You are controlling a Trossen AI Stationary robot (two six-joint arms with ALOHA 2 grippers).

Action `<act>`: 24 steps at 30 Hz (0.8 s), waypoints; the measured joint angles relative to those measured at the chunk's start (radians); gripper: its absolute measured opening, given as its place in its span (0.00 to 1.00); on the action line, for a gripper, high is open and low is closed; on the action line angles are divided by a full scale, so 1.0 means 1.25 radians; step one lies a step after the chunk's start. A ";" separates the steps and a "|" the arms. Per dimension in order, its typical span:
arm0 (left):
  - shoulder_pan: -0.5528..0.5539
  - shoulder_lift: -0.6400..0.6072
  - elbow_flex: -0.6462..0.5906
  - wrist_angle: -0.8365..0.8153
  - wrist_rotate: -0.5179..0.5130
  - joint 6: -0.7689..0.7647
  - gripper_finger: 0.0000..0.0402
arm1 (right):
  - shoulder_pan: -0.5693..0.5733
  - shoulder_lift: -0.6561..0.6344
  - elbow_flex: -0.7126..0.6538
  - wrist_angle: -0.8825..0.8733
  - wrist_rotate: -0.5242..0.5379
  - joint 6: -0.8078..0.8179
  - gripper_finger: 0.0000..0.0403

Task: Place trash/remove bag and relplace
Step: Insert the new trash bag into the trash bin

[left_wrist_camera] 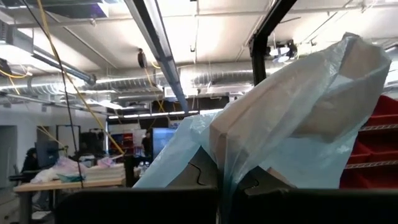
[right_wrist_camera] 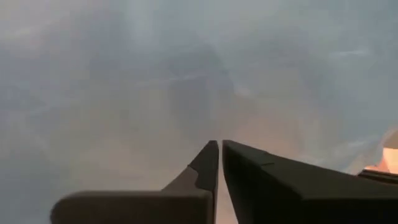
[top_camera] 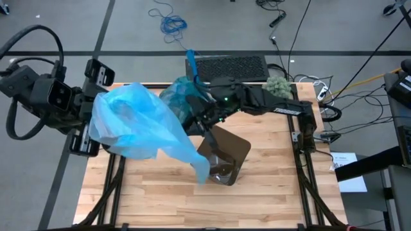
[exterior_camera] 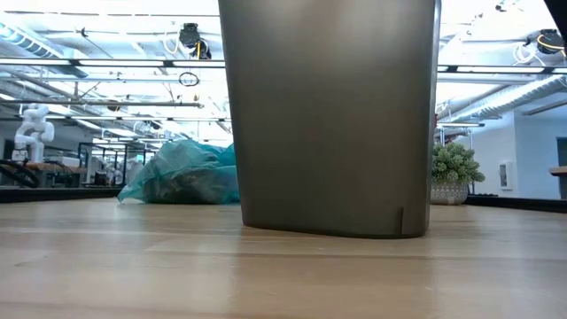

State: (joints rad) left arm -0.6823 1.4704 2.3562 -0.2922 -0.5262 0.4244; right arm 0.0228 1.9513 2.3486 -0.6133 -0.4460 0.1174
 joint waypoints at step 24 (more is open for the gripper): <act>0.184 0.115 -0.001 0.060 0.120 -0.157 0.00 | 0.174 -0.283 0.001 -0.418 0.336 0.100 0.00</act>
State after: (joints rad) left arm -0.4526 1.6137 2.3550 -0.2178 -0.3761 0.2279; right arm 0.2406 1.5972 2.3493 -1.1363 -0.0264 0.2423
